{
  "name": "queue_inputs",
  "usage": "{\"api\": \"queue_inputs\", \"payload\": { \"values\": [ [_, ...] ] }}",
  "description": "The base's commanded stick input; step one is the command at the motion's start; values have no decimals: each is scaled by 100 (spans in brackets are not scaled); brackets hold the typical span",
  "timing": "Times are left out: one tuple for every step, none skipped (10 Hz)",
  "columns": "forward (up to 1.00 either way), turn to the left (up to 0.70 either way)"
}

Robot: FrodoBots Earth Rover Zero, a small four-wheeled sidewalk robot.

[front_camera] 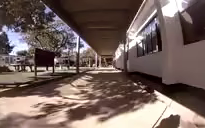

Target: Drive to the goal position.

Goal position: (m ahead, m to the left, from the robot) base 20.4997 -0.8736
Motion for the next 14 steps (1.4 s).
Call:
{"api": "queue_inputs", "payload": {
  "values": [
    [100, 1],
    [82, 1],
    [34, 0],
    [13, 0],
    [60, 1],
    [100, 1],
    [100, 1],
    [100, 1],
    [100, 1],
    [100, 1],
    [100, 1],
    [100, 1],
    [100, 1],
    [100, 1]
  ]
}}
